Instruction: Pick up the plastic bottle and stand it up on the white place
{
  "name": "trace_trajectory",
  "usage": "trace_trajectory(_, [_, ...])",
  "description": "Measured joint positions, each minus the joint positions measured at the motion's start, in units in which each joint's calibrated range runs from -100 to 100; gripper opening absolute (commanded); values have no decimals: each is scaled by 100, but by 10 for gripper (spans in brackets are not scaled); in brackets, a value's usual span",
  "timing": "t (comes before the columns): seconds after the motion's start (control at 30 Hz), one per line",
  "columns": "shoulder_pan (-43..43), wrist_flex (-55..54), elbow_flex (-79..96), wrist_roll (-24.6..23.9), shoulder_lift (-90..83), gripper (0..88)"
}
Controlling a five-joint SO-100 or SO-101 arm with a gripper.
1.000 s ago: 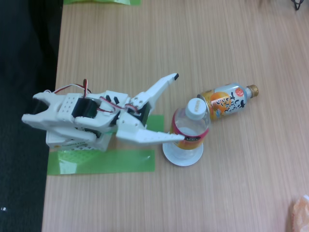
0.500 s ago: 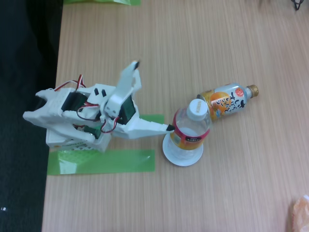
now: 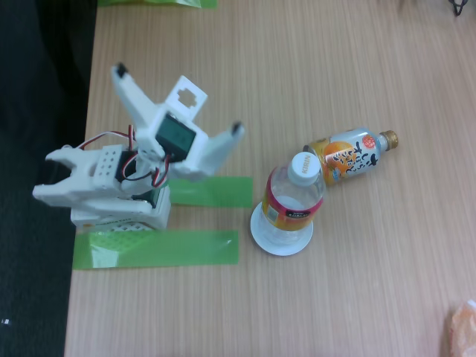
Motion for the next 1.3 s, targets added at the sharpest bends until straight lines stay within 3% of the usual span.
trace_trajectory(0.33, [-874, -2710, 786, 0, 0, 582])
trace_trajectory(0.53, [-897, -3738, 1085, 0, 0, 460])
trace_trajectory(0.77, [-979, -5463, 1085, 0, 0, 412])
trace_trajectory(0.93, [-949, -6517, 1085, -26, -8, 322])
trace_trajectory(1.3, [-949, -6984, 1094, -21, -8, 188])
